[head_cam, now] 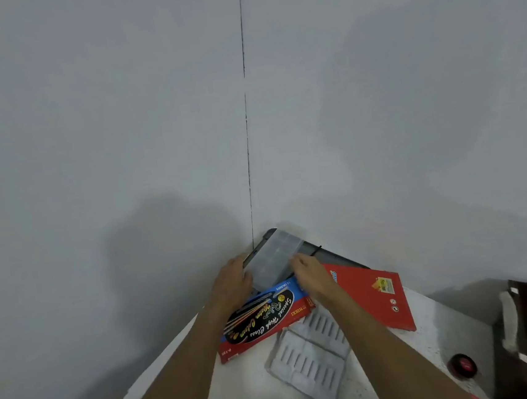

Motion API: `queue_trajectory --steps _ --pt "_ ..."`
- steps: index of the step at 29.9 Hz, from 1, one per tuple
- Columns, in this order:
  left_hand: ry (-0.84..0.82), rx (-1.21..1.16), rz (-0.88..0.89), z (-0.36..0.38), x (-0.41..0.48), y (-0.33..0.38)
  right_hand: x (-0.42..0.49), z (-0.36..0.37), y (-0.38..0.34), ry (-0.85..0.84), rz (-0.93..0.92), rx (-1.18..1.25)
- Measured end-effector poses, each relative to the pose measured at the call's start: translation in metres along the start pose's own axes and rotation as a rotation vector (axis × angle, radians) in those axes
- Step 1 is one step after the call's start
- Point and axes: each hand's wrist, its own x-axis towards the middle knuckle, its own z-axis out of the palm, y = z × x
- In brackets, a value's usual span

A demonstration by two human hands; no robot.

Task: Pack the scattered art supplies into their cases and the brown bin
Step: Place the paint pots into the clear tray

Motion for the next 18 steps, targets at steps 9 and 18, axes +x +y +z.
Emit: queue_trajectory --steps 9,18 --pt "-0.093 0.06 -0.077 0.006 0.012 0.0 0.011 0.012 -0.004 -0.117 0.118 0.069" --pt "0.012 -0.174 -0.073 0.003 0.015 0.012 0.008 0.01 -0.012 -0.042 0.036 0.215"
